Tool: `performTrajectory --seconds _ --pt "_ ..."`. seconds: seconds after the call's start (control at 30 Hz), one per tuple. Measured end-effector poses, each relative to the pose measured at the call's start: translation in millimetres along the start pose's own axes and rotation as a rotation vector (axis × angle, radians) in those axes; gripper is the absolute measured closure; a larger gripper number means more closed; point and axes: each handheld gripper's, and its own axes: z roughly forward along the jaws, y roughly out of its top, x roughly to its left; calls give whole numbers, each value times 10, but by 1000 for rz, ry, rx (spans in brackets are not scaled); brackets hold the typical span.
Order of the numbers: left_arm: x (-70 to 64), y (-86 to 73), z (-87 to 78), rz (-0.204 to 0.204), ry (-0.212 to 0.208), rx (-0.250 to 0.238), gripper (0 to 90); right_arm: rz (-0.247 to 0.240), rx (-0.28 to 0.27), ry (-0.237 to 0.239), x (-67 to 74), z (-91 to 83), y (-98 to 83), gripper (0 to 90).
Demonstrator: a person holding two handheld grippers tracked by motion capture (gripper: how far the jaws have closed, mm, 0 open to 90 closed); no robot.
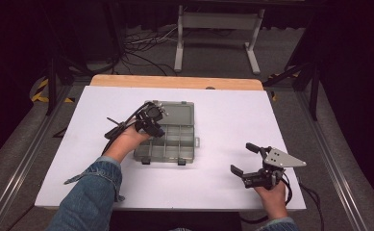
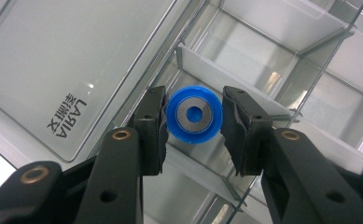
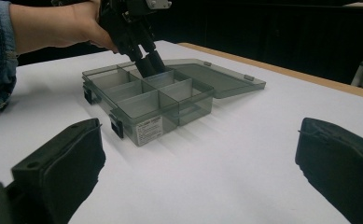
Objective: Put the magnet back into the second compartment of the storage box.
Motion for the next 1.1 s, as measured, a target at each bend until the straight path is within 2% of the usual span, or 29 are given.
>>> performTrajectory --seconds 0.1,0.47,0.73,0.83,1.0,1.1 --pt "-11 5 5 16 6 5 609 0 1 -1 1 -1 0 16" --pt "-50 -14 -119 9 29 -30 507 -1 0 -1 3 3 0 16" --pt "-145 -44 -336 8 36 -117 305 -3 -2 2 4 5 0 16" --pt "-202 -85 -415 -13 33 -155 192 -1 -1 -1 4 1 1 16" --pt "-324 -221 -562 -15 24 -236 107 -2 1 0 5 6 -1 16" --pt "-368 -264 -616 -17 27 -254 87 -2 -1 4 8 11 -1 16"
